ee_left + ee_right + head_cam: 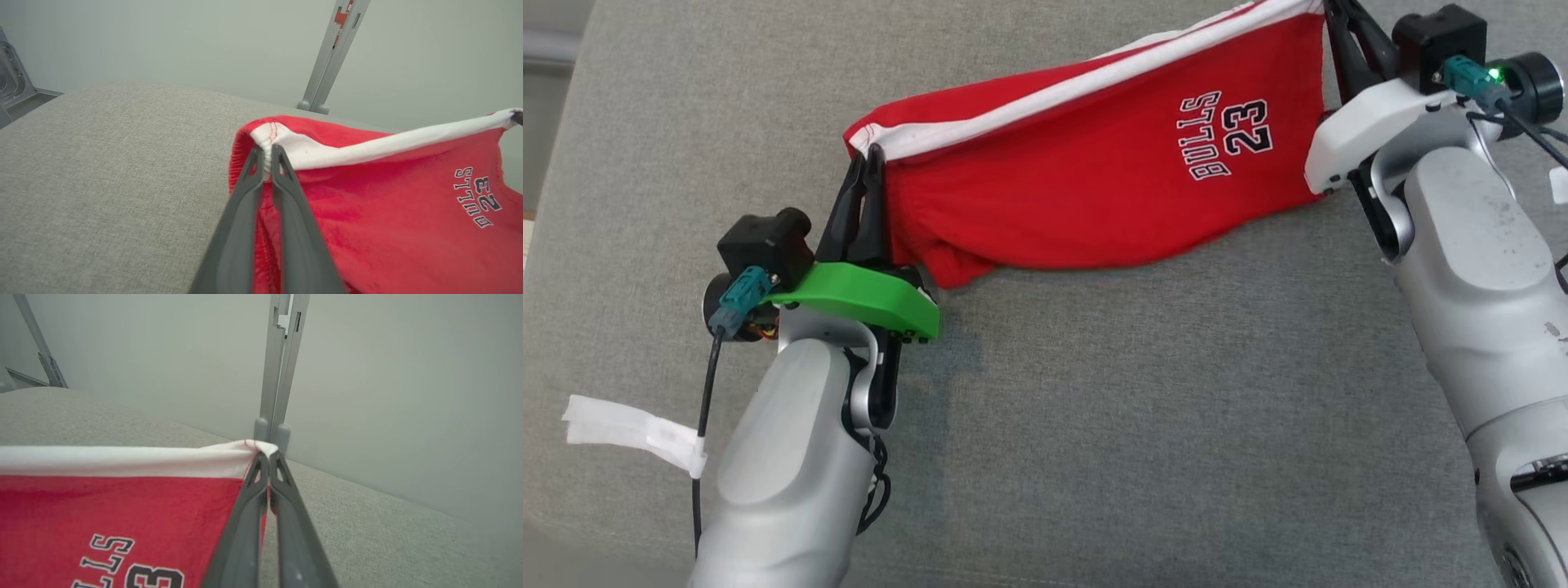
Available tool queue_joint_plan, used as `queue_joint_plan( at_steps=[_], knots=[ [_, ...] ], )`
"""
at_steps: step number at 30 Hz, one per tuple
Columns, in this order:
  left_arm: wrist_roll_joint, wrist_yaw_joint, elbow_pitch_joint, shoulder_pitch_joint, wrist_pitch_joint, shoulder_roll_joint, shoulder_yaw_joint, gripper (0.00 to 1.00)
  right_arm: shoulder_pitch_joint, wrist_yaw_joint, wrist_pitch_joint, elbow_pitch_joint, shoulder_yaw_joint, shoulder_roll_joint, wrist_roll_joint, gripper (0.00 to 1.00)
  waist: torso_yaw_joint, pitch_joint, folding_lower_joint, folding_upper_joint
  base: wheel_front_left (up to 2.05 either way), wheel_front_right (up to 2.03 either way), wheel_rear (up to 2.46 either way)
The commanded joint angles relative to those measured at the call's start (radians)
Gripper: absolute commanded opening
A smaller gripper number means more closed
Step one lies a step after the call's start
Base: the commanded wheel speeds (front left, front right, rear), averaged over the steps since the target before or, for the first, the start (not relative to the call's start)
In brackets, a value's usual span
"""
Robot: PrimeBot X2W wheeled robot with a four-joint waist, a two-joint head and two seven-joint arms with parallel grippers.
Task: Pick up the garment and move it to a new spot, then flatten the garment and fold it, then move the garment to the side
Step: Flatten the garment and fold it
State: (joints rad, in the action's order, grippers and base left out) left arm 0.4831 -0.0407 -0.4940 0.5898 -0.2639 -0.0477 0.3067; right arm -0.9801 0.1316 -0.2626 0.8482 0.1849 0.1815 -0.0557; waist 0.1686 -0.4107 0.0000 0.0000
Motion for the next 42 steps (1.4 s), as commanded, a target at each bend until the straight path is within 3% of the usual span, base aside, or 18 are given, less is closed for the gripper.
queue_joint_plan(
  at_steps=[1, 2, 4, 5, 6, 7, 16, 24, 35, 36, 38, 42],
  knots=[
    [0.006, -0.009, -0.003, 0.029, 0.000, -0.006, 0.001, 0.00, -0.026, -0.002, -0.002, 0.010, -0.008, -0.001, 0.011, 0.00, 0.031, -0.041, 0.0000, 0.0000, 0.00, 0.00, 0.00],
    [0.009, -0.013, -0.003, 0.033, 0.000, -0.006, 0.003, 0.06, -0.034, -0.002, -0.003, 0.015, -0.011, -0.003, 0.016, 0.00, 0.034, -0.044, 0.0000, 0.0000, 0.00, 0.00, 0.00],
    [0.019, -0.022, 0.001, 0.039, 0.000, -0.006, 0.010, 0.48, -0.048, -0.002, -0.002, 0.036, -0.016, -0.006, 0.033, 0.00, 0.041, -0.050, 0.0000, 0.0000, 0.00, 0.00, 0.00],
    [0.028, -0.025, -0.007, 0.039, 0.000, -0.006, 0.018, 1.00, -0.053, -0.002, -0.002, 0.058, -0.027, -0.009, 0.038, 0.26, 0.043, -0.051, 0.0000, 0.0000, 0.00, 0.00, 0.00],
    [0.033, -0.029, -0.012, 0.040, 0.000, -0.006, 0.023, 1.00, -0.061, -0.002, -0.003, 0.070, -0.036, -0.012, 0.042, 0.82, 0.044, -0.052, 0.0000, 0.0000, 0.00, 0.00, 0.00],
    [0.036, -0.033, -0.013, 0.043, 0.000, -0.006, 0.029, 1.00, -0.074, -0.002, -0.003, 0.077, -0.044, -0.018, 0.048, 1.00, 0.045, -0.054, 0.0000, 0.0000, 0.00, 0.00, 0.00],
    [0.018, -0.056, 0.016, -0.013, 0.000, -0.006, 0.007, 1.00, -0.040, -0.002, -0.003, 0.052, -0.080, -0.035, 0.062, 1.00, 0.029, -0.050, 0.0000, 0.0000, 0.00, 0.00, 0.00],
    [0.003, -0.065, 0.046, -0.084, 0.000, -0.006, -0.016, 1.00, 0.051, -0.002, -0.002, 0.037, -0.032, -0.022, 0.020, 1.00, 0.013, -0.014, 0.0000, 0.0000, 0.00, 0.00, 0.00],
    [-0.064, -0.057, 0.062, -0.151, 0.000, -0.006, -0.034, 1.00, 0.154, -0.002, 0.000, 0.214, 0.059, -0.009, -0.073, 0.99, 0.017, 0.037, 0.0000, 0.0000, 0.00, 0.00, 0.00],
    [-0.067, -0.055, 0.062, -0.157, 0.000, -0.006, -0.034, 1.00, 0.159, -0.002, 0.001, 0.237, 0.070, -0.008, -0.082, 0.60, 0.021, 0.042, 0.0000, 0.0000, 0.00, 0.00, 0.00],
    [-0.074, -0.050, 0.063, -0.161, 0.000, -0.006, -0.035, 1.00, 0.163, -0.002, 0.001, 0.261, 0.086, -0.006, -0.098, 0.00, 0.026, 0.047, 0.0000, 0.0000, 0.00, 0.00, 0.00],
    [-0.096, -0.048, 0.053, -0.184, 0.000, -0.006, -0.044, 1.00, 0.173, -0.002, 0.001, 0.253, 0.089, 0.005, -0.137, 0.00, 0.026, 0.064, 0.0000, 0.0000, 0.00, 0.00, 0.00]
  ],
)
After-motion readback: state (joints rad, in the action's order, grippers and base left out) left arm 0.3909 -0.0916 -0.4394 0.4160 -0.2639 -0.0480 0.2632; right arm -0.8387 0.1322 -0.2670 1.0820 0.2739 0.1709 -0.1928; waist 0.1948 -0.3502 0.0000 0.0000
